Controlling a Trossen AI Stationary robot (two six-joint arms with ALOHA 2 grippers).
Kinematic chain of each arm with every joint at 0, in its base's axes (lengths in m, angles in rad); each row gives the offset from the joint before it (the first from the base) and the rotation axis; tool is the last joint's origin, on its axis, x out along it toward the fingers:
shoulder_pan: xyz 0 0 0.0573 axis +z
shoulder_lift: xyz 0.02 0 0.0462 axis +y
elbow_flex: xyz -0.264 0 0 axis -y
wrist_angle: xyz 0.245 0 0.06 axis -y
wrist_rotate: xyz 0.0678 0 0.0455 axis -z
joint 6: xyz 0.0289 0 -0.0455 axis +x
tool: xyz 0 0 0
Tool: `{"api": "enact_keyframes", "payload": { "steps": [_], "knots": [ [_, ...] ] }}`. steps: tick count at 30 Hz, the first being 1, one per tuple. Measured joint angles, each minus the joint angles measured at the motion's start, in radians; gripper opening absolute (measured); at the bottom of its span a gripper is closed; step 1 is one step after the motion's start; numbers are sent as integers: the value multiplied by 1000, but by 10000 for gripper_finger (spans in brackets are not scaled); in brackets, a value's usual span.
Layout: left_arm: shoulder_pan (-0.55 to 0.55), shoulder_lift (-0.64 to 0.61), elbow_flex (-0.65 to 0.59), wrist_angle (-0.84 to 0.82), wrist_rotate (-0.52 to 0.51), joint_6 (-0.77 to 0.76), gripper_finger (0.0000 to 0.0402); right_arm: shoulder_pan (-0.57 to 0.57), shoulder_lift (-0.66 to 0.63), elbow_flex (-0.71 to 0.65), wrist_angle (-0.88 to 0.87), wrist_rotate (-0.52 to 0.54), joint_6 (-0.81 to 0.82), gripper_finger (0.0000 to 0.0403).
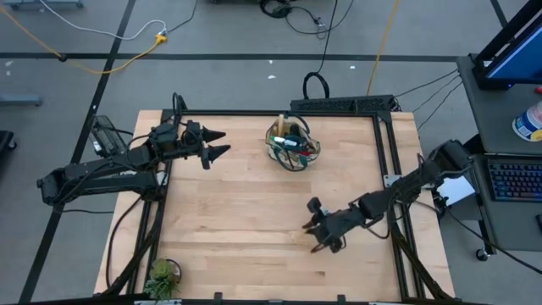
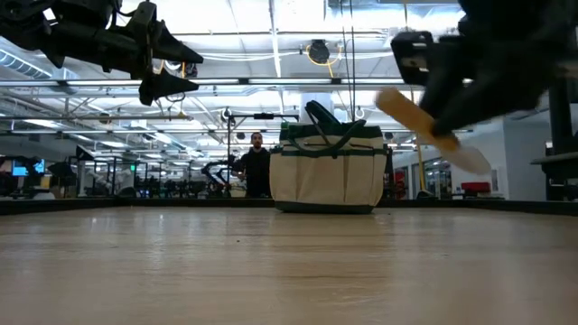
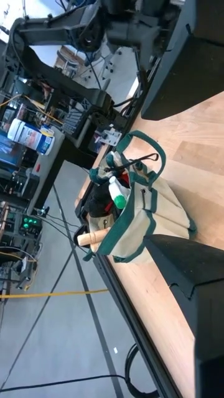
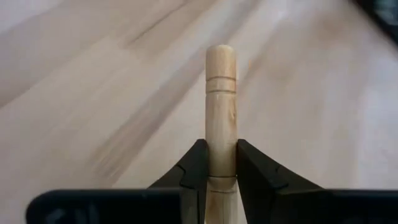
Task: Pick & Place Garden tools in Gardening bag
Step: Put the brown trowel into the green gardening bag
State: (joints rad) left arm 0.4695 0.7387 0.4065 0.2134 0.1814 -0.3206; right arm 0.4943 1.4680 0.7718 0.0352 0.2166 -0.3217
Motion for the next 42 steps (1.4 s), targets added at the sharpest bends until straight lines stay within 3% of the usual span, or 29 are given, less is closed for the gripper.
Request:
{"api": "enact_keyframes", "payload": {
  "steps": [3, 21, 33, 42],
  "knots": [
    [0, 0, 0, 0, 0, -2, 324, -30, -44, 0, 34, 46, 57, 53],
    [0, 0, 0, 0, 0, 10, 324, -280, -311, 3, 402, 45, 363, 51],
    [0, 0, 0, 1, 29, 84, 324, -430, -351, 3, 622, 13, 372, 51],
    [0, 0, 0, 59, 72, 163, 324, -587, -352, 3, 627, 17, 333, 51]
  ]
}}
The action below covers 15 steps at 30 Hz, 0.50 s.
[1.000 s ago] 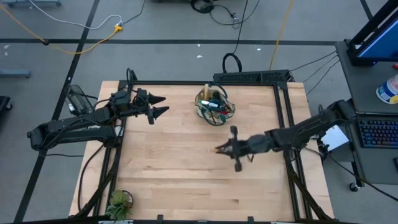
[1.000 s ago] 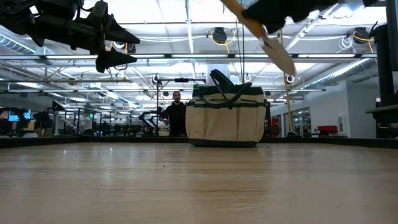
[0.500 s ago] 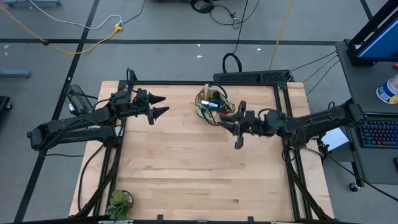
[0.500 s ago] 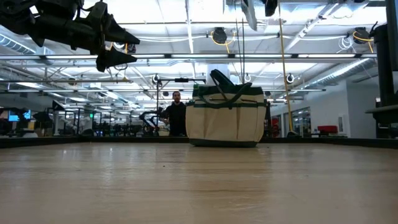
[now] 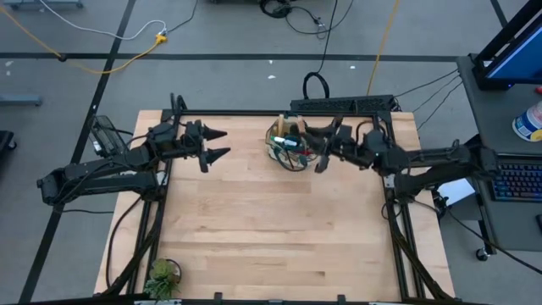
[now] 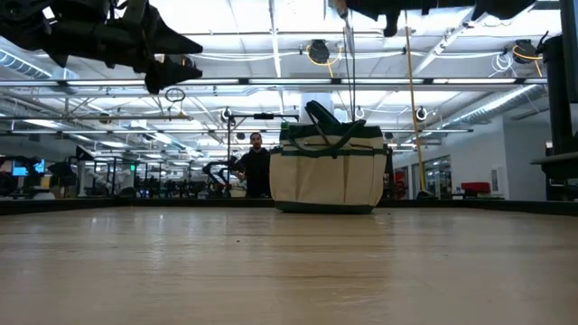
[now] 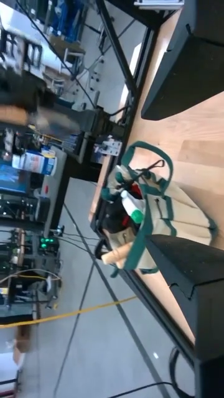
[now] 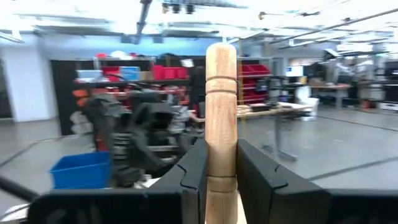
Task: Pick & Place Garden tools in Gardening bag
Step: Put the brown trowel into the green gardening bag
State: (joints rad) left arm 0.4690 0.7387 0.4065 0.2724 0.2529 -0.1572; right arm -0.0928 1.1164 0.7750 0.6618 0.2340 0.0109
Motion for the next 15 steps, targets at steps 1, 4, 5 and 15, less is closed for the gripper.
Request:
{"api": "enact_keyframes", "payload": {
  "steps": [1, 4, 5, 15],
  "knots": [
    [0, 0, 0, 8, 0, 0, 324, -18, 0, -1, 0, 0, -1, 51],
    [0, 0, 0, 14, 3, -1, 324, -71, 0, -14, 1, 0, -1, 51],
    [-1, 0, 0, 14, 9, 0, 324, -87, 0, -21, 1, 0, 5, 51],
    [-62, 0, 0, 7, 11, 6, 324, -170, 26, -123, 42, -78, 84, 51]
  ]
}}
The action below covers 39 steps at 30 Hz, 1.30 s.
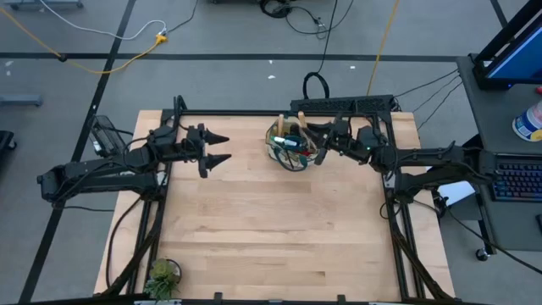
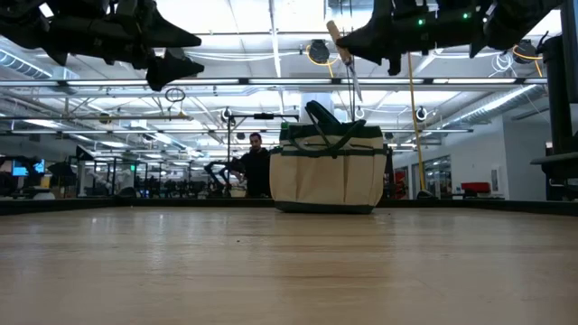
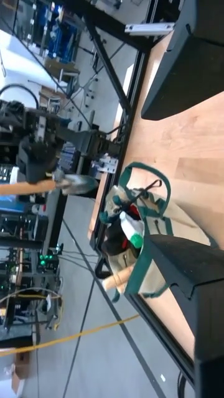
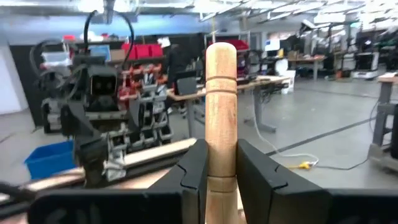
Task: Pick & Place Garden tools in Gardening bag
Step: Put the brown trowel into the green gardening bag
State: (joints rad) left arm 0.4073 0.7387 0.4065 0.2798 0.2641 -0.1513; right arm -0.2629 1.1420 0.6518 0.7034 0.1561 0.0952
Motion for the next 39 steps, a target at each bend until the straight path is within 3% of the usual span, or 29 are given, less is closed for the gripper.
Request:
{"api": "enact_keyframes", "payload": {
  "steps": [8, 21, 39],
  "knots": [
    [-32, 0, 0, 0, -3, 1, 324, -1, 60, -19, -4, 0, -86, 51],
    [-32, 0, 0, 1, -4, 39, 324, -52, 143, -20, 72, -1, -77, 51],
    [-32, 1, 0, 1, -4, 44, 324, -50, 149, -20, -43, 3, -86, 51]
  ]
}}
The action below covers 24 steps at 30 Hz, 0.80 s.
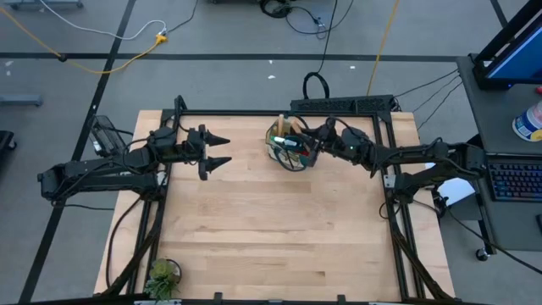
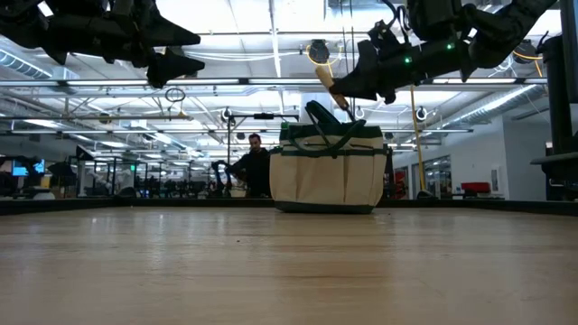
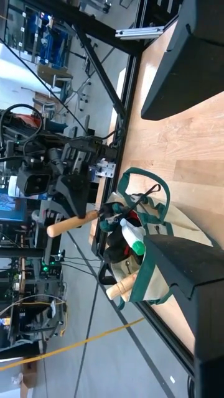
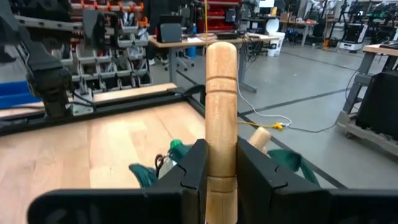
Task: Pick & Place Garden tools in Gardening bag
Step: Put the brown trowel into the green gardening bag
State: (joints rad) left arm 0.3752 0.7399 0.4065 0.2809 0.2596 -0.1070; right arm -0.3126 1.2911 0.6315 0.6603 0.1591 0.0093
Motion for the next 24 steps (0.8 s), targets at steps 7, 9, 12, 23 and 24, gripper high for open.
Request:
{"api": "enact_keyframes", "payload": {
  "steps": [7, 9, 12, 23, 24],
  "knots": [
    [0, 0, 0, 0, 0, 0, 324, 31, -1, 0, -63, -5, -32, 51],
    [0, 0, 0, 0, 0, 0, 324, 42, -1, 0, -86, -4, -59, 50],
    [0, 0, 0, 0, 0, 0, 324, 52, -1, 0, -98, -4, -89, 48],
    [0, 0, 0, 0, 0, 0, 324, 51, -1, 0, -150, 20, -132, 48],
    [0, 0, 0, 0, 0, 0, 324, 51, -1, 0, -150, 21, -125, 48]
  ]
}}
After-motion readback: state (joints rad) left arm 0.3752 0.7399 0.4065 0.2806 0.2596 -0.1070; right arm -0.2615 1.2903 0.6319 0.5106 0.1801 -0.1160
